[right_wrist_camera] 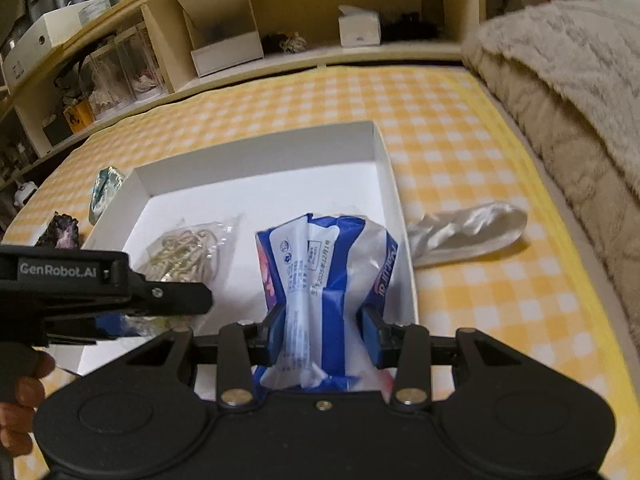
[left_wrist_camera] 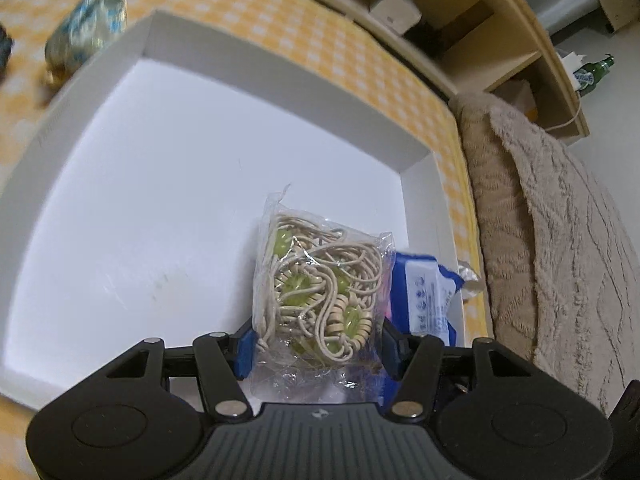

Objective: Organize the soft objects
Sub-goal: 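Carry both held items over the white box and lower them inside, then open both tools to release the tissue pack and bead-cord bag in the box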

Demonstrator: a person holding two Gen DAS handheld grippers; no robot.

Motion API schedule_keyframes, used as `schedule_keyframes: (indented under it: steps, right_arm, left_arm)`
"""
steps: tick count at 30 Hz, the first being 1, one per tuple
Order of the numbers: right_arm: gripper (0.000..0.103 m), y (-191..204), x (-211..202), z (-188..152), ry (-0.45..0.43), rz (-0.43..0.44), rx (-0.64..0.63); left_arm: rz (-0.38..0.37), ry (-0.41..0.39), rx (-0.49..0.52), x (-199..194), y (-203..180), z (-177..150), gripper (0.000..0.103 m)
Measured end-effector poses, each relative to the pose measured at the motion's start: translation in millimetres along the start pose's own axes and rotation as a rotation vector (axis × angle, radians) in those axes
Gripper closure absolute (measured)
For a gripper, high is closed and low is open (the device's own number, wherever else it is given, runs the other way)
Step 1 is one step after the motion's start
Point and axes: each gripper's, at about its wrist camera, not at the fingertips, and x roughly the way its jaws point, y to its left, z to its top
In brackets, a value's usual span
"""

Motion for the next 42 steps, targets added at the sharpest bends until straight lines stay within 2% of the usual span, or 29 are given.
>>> schedule_keyframes:
  steps: [4,6,8,13,17,19,22,26,31,34,42]
  right_arm:
    - [0.062,-1.4,-5.3,-6.7,0.014,0.012,0.031]
    - [0.062,-2.0,-8.7,-9.4,0.017,0.017,0.036]
    - [0.062,-3.0,-11.2,-10.3,0.016,0.021,0.042]
    - [0.055,-7.4,-12.5,-6.0,0.006,0.024,0.082]
    - [0.049,-6.4,-19.4,-2.4,0.001,0.011,0.068]
    - [0.044,-7.5,-24.3,0.8,-0.010,0.003,0.069]
    - [0.044,-8.4,-34.7,3.3,-0.038,0.002,0.072]
    - [0.055,-2.6,-41.2,4.5,-0.027,0.012,0.035]
    - [0.058,13.8,-31.9,-1.8,0.037,-0.005,-0.074]
    - [0.064,13.1,-19.9,-7.0,0.063,-0.039,-0.082]
    - [0.065,8.7,-15.2,-9.0,0.064,-0.026,-0.040]
  left_arm:
    - [-0.014,0.046,-0.034,9.0,-0.5,-8.3,0.044]
    - [-0.007,0.052,-0.030,10.5,-1.3,-10.7,0.040]
    - [0.004,0.052,-0.019,11.0,-3.5,-11.8,0.019]
    - [-0.014,0.082,-0.007,12.6,-5.2,-12.0,0.018]
    - [-0.018,0.085,0.027,4.4,-5.1,-8.4,0.021]
    - [-0.016,0.059,0.048,-2.1,-6.5,-5.8,0.027]
    - [0.005,0.012,0.085,-8.8,-7.2,0.7,0.035]
    - [0.061,-0.021,0.153,-0.8,-13.0,10.7,0.042]
    - [0.096,0.053,0.303,21.9,-20.9,7.1,0.046]
    - [0.108,0.054,0.391,22.1,-24.7,-1.0,0.048]
    - [0.083,0.084,0.428,18.2,-22.9,-8.9,0.049]
